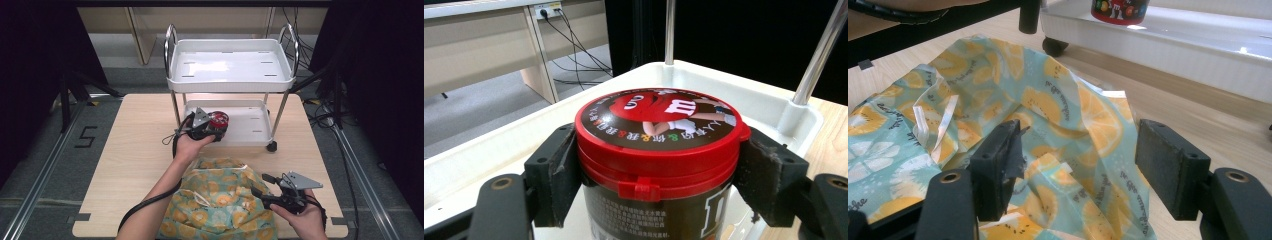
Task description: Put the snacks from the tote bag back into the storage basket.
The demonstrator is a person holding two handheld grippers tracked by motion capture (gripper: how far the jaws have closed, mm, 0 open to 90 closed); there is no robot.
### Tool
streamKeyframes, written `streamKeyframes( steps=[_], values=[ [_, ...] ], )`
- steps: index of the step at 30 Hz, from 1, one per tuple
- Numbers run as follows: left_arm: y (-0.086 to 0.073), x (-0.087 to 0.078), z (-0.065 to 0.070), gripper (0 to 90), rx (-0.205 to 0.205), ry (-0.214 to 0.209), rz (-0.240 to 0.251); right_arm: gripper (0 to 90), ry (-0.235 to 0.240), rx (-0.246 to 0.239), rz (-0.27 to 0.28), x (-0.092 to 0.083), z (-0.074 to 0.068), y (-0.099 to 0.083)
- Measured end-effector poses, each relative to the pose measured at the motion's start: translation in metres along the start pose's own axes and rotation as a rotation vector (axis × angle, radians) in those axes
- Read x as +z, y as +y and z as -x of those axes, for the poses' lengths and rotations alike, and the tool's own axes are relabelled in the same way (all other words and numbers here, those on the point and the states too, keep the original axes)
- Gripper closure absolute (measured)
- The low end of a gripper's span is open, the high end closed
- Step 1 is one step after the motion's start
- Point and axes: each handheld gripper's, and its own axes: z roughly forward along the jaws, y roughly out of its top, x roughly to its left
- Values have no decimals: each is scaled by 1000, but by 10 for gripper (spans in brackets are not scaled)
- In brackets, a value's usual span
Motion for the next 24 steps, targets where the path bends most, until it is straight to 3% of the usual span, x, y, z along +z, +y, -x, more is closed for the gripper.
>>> streamKeyframes(
  steps=[1, 11, 15, 17, 18, 21, 22, 24],
  values=[
    [0, 0, 0, 254, 1, 2, -2, 361, 3, 32, -11, -1, -2, 0],
    [-3, 2, -1, 254, -8, 6, -4, 362, 3, 37, -8, 0, -3, -1],
    [-4, 3, -3, 254, -14, 13, -5, 361, 2, 15, 0, 1, -1, -1],
    [-4, 3, -3, 254, -13, 14, -7, 361, 16, 40, 7, 2, -3, -1],
    [-5, 3, -3, 254, -15, 14, -7, 361, 22, 14, 13, 3, -1, -1],
    [-5, 4, -3, 254, -15, 15, -12, 361, 20, 33, 8, 2, -3, -1],
    [-6, 4, -3, 254, -14, 16, -12, 361, 23, 14, 13, 3, -1, -1],
    [-6, 5, -3, 254, -17, 16, -13, 361, 17, 34, 10, 2, -2, -1]
  ],
)
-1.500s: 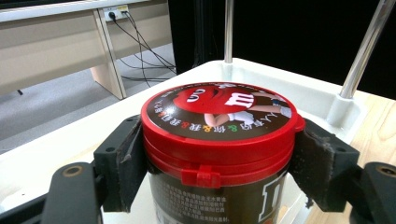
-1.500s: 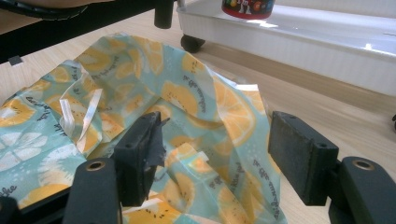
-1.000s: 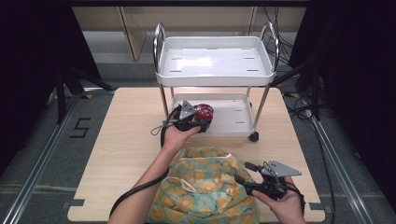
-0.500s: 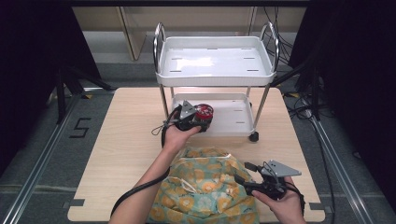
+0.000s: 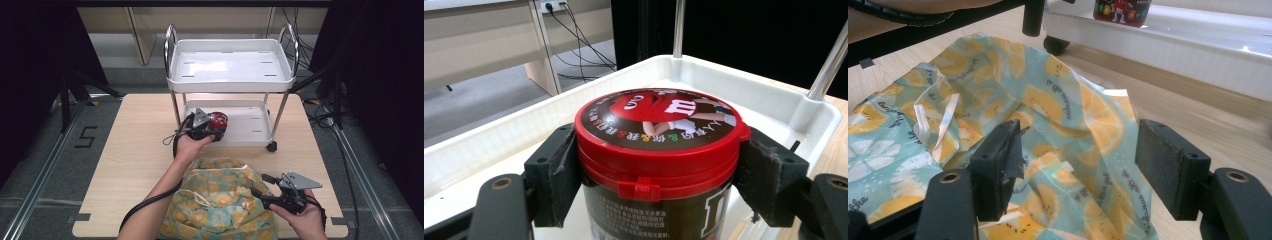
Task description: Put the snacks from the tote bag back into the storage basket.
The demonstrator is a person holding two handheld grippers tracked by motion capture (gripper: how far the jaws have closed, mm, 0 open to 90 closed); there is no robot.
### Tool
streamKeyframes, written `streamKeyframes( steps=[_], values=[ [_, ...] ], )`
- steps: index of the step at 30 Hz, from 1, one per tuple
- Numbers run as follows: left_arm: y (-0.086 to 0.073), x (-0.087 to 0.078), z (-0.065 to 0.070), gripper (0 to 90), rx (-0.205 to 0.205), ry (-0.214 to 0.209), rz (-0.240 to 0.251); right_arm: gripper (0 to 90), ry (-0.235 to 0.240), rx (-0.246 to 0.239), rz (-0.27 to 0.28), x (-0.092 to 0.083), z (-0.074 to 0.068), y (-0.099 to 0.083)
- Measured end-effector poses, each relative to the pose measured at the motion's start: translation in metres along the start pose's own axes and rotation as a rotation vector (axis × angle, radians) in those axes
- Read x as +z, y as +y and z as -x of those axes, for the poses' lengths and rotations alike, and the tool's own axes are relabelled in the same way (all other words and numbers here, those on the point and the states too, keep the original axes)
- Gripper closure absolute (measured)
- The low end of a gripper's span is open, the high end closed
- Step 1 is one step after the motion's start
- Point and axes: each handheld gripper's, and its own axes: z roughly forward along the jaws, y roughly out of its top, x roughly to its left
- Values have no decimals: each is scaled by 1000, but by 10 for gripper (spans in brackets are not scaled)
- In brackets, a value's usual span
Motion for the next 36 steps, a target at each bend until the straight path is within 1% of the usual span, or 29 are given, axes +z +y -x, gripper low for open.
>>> streamKeyframes(
  steps=[2, 3, 4, 7, 8, 11, 12, 13, 14, 15, 16, 17, 18, 19, 20, 21, 22, 23, 24, 25, 26, 27, 28, 29, 30, 33, 34, 35, 36],
  values=[
    [-1, 1, 0, 254, -7, -1, 3, 361, 4, 0, 0, 0, -1, 0],
    [-1, 1, 0, 254, -6, 1, 0, 360, 2, -9, 1, 0, 0, 0],
    [-2, 1, -1, 254, -4, 1, -2, 360, -14, -14, -14, -1, 0, 0],
    [-3, 2, -1, 254, -6, -1, -5, 361, 3, -11, 2, 0, 0, 0],
    [-3, 2, 0, 254, -24, 4, -5, 360, 3, -11, 2, 0, 0, 0],
    [-4, 2, 0, 254, -26, 3, -6, 360, 2, -12, 3, 1, 0, 0],
    [-4, 3, 0, 254, -28, 1, -6, 360, 6, -2, 4, 1, -1, 0],
    [-4, 3, 0, 254, -31, 0, -6, 360, 2, -17, -2, 0, 0, 0],
    [-4, 3, 0, 254, -31, -1, -6, 359, 5, -2, -7, 0, -1, 0],
    [-4, 3, 0, 253, -29, -1, -7, 360, -11, -3, -21, -1, -1, 0],
    [-4, 3, 0, 254, -27, -3, -8, 360, -7, -4, -22, -1, -1, 0],
    [-4, 4, 0, 254, -16, -6, -11, 360, -8, -5, -22, -1, -1, 0],
    [-4, 4, 1, 253, -27, -3, -10, 360, -12, -24, -9, -1, 0, 0],
    [-4, 4, 1, 253, -27, -3, -11, 359, -3, -22, 8, 1, 0, 0],
    [-4, 5, 1, 253, -30, -3, -11, 360, -5, -4, -21, -1, -1, 0],
    [-5, 5, 1, 253, -31, -4, -12, 359, -1, 1, -5, 0, -1, 0],
    [-4, 5, 1, 253, -24, -6, -13, 359, -11, 8, -21, -1, -1, 0],
    [-5, 5, 1, 253, -31, -2, -13, 360, -9, -22, 3, 0, 1, 0],
    [-5, 5, 1, 253, -30, -2, -13, 359, -7, -9, -12, -1, 0, 0],
    [-5, 5, 1, 253, -30, -1, -14, 359, 8, 3, -1, 0, -1, 0],
    [-5, 5, 1, 253, -31, -2, -14, 359, -6, 3, -13, -1, -1, 0],
    [-5, 6, 1, 253, -31, -2, -16, 359, -8, -5, -24, -1, -1, 0],
    [-5, 6, 2, 253, -33, -2, -17, 359, -12, -24, -9, 0, 0, 0],
    [-5, 6, 1, 253, -32, -1, -19, 359, -12, -26, -8, 0, 1, 0],
    [-6, 6, 1, 253, -34, -3, -19, 359, -4, -7, -17, -1, -1, 0],
    [-7, 7, 1, 253, -32, -5, -24, 359, -15, -31, 1, 0, 2, 0],
    [-8, 7, 1, 253, -33, -6, -23, 359, -7, 2, -17, -1, -1, 0],
    [-8, 7, 1, 253, -35, -6, -24, 359, -2, -9, -12, 0, 0, 0],
    [-8, 8, 1, 253, -39, -6, -21, 359, -14, -16, -13, -1, 0, 0]
  ],
)
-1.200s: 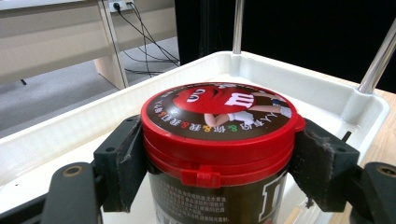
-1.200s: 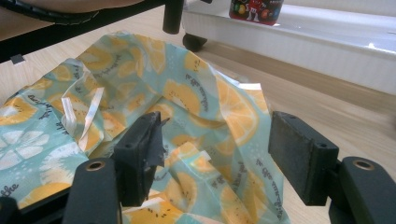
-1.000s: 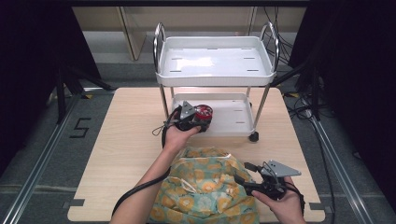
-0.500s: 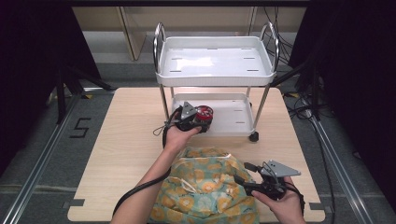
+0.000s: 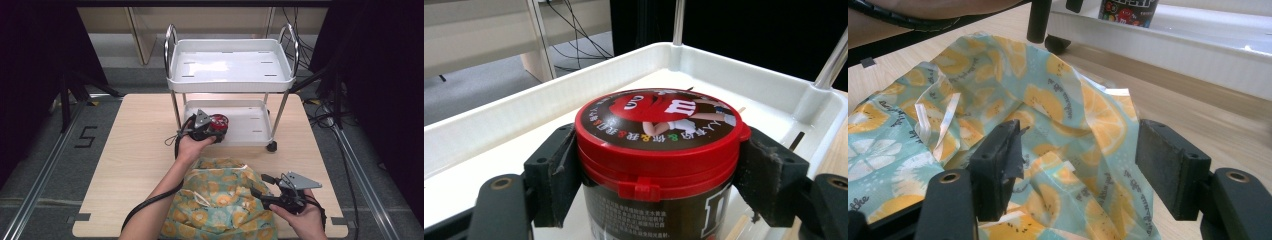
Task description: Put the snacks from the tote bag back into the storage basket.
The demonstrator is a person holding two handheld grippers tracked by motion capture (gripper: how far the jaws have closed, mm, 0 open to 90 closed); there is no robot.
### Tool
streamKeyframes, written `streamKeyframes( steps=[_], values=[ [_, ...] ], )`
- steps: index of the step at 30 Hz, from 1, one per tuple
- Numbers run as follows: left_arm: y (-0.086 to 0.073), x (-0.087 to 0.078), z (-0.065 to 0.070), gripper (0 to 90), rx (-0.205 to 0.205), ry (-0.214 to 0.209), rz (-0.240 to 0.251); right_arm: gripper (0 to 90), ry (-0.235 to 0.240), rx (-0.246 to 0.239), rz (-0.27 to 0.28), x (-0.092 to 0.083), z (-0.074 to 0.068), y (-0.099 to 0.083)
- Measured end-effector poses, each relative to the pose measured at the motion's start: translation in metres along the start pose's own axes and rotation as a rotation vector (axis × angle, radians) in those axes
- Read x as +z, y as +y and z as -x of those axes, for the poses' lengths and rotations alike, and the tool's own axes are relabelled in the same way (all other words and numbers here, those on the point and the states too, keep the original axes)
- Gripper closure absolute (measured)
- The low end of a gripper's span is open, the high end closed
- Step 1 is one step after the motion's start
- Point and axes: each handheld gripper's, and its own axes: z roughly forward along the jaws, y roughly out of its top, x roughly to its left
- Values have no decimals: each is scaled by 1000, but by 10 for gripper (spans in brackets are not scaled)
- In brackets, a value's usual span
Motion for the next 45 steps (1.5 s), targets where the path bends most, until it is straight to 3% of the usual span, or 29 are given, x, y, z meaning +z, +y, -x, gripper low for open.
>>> streamKeyframes(
  steps=[7, 10, 16, 20, 29, 37, 38, 40, 45],
  values=[
    [-2, 1, -1, 253, -3, 3, -8, 359, -2, -16, 7, 1, 1, 0],
    [-2, 1, -2, 253, -5, 4, -9, 359, 7, 13, -11, 0, -1, 0],
    [-1, 2, -2, 252, -6, 1, -10, 359, 2, -11, 4, 0, 1, 0],
    [-1, 2, -2, 252, -10, -2, -16, 359, 5, 17, -15, 0, -1, 0],
    [-2, 1, -2, 250, -14, 1, -28, 359, 9, 14, -12, 0, -1, 0],
    [-3, 1, -3, 246, 2, 6, -45, 359, 12, 11, -19, 0, -1, 0],
    [-3, 1, -2, 246, 4, 6, -47, 359, 5, -17, -1, 1, 1, 0],
    [-2, 1, -2, 246, 4, 5, -56, 358, 4, -21, -1, 1, 1, 0],
    [-1, 1, -1, 243, 40, 9, -73, 355, 13, 14, -11, 1, -2, 0]
  ],
)
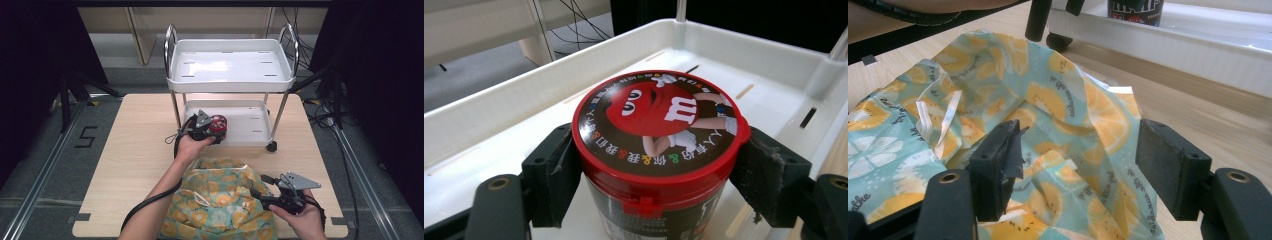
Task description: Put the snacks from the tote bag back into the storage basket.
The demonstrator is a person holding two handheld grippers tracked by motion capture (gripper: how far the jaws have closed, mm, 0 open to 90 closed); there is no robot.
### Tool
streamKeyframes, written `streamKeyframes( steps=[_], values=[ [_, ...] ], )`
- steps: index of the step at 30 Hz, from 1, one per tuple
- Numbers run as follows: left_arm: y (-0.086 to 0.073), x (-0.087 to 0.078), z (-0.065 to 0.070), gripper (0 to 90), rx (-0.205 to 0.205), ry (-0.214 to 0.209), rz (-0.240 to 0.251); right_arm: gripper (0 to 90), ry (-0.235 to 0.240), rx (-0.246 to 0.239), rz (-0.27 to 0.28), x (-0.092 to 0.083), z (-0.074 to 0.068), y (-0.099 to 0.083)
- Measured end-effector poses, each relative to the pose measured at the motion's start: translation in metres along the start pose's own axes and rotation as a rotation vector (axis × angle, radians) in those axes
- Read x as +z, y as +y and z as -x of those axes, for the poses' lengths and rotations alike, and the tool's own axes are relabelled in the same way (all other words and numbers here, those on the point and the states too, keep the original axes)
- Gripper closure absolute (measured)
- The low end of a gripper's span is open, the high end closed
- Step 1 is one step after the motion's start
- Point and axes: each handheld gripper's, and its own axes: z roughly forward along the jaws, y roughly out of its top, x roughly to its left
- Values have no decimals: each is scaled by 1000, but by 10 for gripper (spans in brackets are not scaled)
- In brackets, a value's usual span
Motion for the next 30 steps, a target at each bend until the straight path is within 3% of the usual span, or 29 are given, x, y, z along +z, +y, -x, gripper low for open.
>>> streamKeyframes(
  steps=[5, 8, 14, 17, 23, 25, 26, 29, 30],
  values=[
    [-1, -1, 0, 205, -42, -2, 14, 354, -3, -15, -6, 0, 0, 0],
    [0, -2, -1, 147, -29, -17, 14, 350, -1, -9, -8, 1, 0, 0],
    [2, -6, 0, 141, -10, -15, 10, 349, -8, -14, -9, 1, -1, -1],
    [5, -10, -2, 139, 37, -7, 11, 349, -7, -19, -6, 1, 0, 0],
    [7, -17, -1, 143, 51, -9, 20, 347, -5, -7, -10, 1, -1, 0],
    [9, -20, 1, 145, 67, -13, 30, 347, -14, -59, 15, 2, 2, 0],
    [10, -22, 3, 145, 71, -8, 31, 348, -10, -15, -5, 1, 0, 0],
    [13, -27, 7, 147, 70, -13, 49, 348, -9, -16, -7, 0, 0, 0],
    [14, -30, 6, 147, 90, -9, 39, 347, -10, -12, -7, 0, 0, 0]
  ],
)
